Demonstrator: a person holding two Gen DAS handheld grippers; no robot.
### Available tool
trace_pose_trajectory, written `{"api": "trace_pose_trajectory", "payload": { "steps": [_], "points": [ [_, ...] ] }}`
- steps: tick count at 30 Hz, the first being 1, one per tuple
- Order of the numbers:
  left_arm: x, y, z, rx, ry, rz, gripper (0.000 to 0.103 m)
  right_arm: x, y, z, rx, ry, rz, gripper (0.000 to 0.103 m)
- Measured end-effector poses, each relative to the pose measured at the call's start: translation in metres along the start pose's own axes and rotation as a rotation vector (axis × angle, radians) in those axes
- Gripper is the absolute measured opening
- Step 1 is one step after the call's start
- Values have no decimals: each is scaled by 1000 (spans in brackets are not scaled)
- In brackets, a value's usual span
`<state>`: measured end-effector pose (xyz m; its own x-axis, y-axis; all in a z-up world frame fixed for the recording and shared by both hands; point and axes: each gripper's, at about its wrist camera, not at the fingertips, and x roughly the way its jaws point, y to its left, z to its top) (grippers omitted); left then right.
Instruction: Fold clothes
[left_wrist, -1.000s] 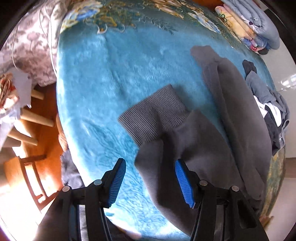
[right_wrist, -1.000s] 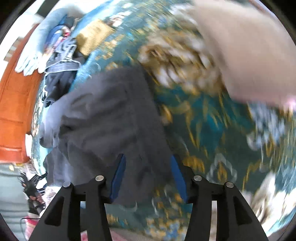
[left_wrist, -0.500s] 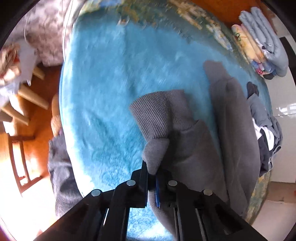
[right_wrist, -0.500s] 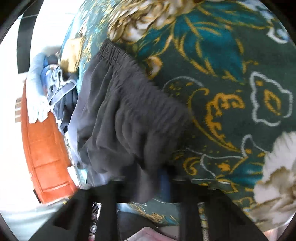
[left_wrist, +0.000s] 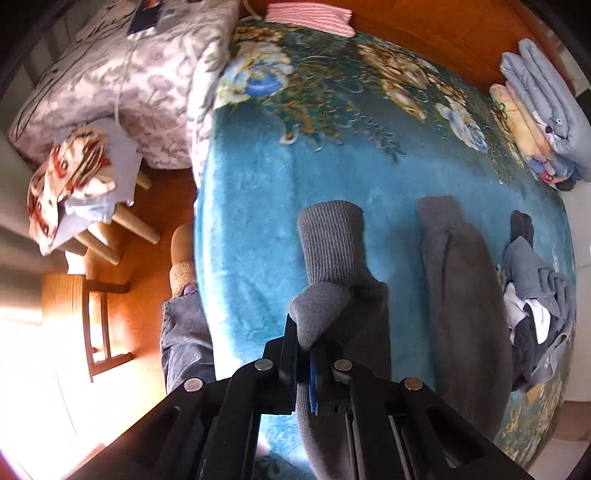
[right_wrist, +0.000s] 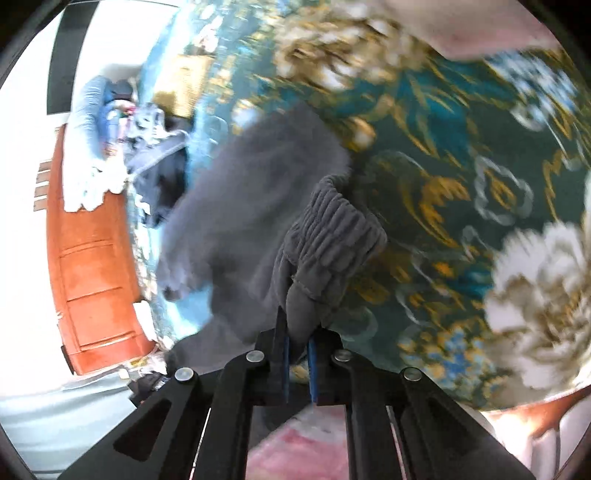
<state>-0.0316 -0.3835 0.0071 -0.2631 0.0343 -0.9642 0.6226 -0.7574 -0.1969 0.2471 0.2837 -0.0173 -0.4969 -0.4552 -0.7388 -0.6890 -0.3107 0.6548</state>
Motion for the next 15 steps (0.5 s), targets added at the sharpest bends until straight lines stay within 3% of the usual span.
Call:
{"api": "trace_pose_trajectory", "payload": {
  "steps": [3,8,15],
  "points": [
    [-8,-27,13,34,8,9,4,-1,24,23,-2,-17,36,8],
    [12,-87,46,79,46,92,5,18,51,63,36,-17,57,8],
    [56,-134,65,30,149,146,5,42,62,112,84,-10,48,9]
  ]
}}
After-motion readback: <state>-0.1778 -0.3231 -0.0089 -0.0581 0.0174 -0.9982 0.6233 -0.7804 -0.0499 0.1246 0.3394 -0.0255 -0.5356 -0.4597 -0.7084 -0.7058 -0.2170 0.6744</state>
